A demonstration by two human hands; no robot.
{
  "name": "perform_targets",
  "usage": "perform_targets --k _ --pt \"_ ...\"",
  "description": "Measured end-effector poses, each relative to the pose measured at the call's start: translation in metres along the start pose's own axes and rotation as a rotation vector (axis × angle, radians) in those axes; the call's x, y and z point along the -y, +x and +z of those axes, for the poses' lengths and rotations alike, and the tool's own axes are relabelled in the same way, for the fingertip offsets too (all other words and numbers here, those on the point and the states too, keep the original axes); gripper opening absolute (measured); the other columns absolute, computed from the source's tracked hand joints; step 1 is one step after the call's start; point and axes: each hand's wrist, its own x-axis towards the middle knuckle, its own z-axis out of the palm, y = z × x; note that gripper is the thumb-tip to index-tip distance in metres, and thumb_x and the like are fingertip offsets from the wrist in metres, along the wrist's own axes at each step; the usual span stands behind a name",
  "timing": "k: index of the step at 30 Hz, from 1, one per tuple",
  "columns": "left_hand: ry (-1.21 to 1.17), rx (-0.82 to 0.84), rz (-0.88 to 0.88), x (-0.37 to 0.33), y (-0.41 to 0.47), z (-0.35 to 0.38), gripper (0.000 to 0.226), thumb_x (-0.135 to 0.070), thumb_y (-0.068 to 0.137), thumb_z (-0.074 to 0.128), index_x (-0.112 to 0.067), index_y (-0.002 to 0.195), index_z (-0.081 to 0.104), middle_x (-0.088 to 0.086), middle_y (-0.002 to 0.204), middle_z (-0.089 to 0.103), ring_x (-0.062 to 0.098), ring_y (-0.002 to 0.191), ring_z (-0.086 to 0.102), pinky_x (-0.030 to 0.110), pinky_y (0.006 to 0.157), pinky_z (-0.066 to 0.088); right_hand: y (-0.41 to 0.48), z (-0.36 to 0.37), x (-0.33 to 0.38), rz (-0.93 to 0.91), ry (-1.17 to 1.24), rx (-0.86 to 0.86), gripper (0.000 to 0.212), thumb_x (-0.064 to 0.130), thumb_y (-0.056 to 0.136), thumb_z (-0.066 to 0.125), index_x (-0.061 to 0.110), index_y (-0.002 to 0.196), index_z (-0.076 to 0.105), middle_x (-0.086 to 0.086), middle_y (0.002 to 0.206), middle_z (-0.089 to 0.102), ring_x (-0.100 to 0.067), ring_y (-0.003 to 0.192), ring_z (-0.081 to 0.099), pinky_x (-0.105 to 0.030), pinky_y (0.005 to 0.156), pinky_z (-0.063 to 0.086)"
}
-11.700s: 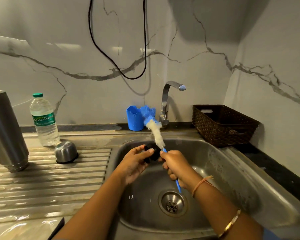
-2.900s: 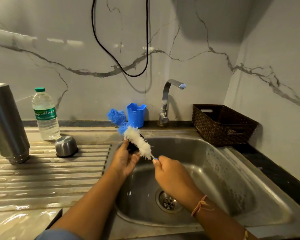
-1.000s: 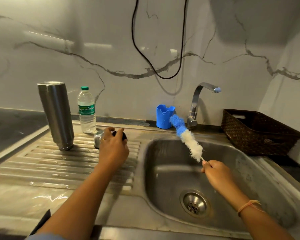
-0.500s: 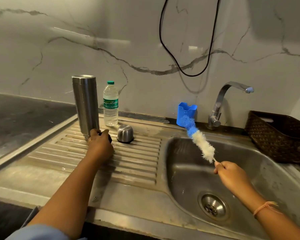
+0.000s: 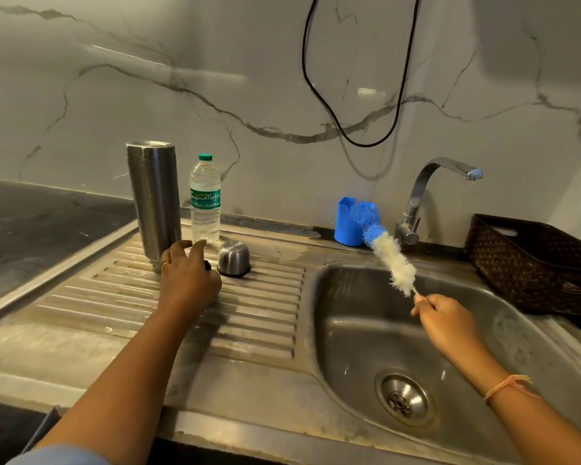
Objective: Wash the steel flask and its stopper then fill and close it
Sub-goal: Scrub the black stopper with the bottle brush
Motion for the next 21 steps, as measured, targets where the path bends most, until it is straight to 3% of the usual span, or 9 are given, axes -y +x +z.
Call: perform_targets --k 3,7,10,16,21 --pt "-0.079 -0.099 0.106 -0.017 -0.010 0.009 0.054 -0.015 0.089 0.056 -0.014 0.140 0.040 0.013 0.146 0.028 0.034 0.135 0.025 0.046 0.110 0.028 0.012 -0.008 0.004 0.001 -0.021 -0.038 0.036 0.027 0.098 0.041 0.005 0.084 0.064 -0.009 0.072 0.058 -0.027 0.070 0.054 -0.033 0.063 0.037" --pt "-0.155 -0.038 0.188 -0.049 -0.020 0.035 0.046 -0.013 0.091 0.052 -0.016 0.137 0.044 0.010 0.144 0.029 0.027 0.134 0.027 0.040 0.110 0.030 0.038 -0.021 0.011 -0.004 -0.112 -0.084 0.032 0.028 0.097 0.043 0.007 0.083 0.063 -0.017 0.086 0.061 -0.033 0.081 0.055 -0.032 0.067 0.038" --pt "-0.192 -0.017 0.238 -0.067 -0.022 0.057 0.042 -0.011 0.091 0.050 -0.017 0.132 0.048 0.008 0.140 0.033 0.022 0.132 0.027 0.034 0.109 0.028 0.056 -0.040 0.022 -0.066 -0.240 -0.091 0.031 0.030 0.098 0.041 0.010 0.081 0.058 -0.010 0.073 0.055 -0.029 0.071 0.052 -0.031 0.061 0.036" --pt "-0.164 -0.040 0.302 -0.062 -0.011 0.072 0.035 -0.010 0.091 0.050 -0.017 0.125 0.055 0.007 0.139 0.036 0.023 0.134 0.029 0.036 0.110 0.030 0.097 -0.078 0.055 -0.285 -0.696 -0.158 0.029 0.029 0.096 0.042 0.009 0.088 0.062 -0.005 0.070 0.053 -0.021 0.064 0.051 -0.027 0.057 0.037" --pt "-0.182 -0.085 0.275 -0.055 -0.003 0.073 0.033 -0.007 0.089 0.052 -0.015 0.120 0.059 0.010 0.138 0.039 0.026 0.136 0.027 0.038 0.110 0.026 0.119 -0.089 0.100 -0.470 -1.127 -0.216 0.021 0.018 0.092 0.046 0.008 0.084 0.062 -0.003 0.068 0.048 -0.023 0.070 0.050 -0.035 0.072 0.044"
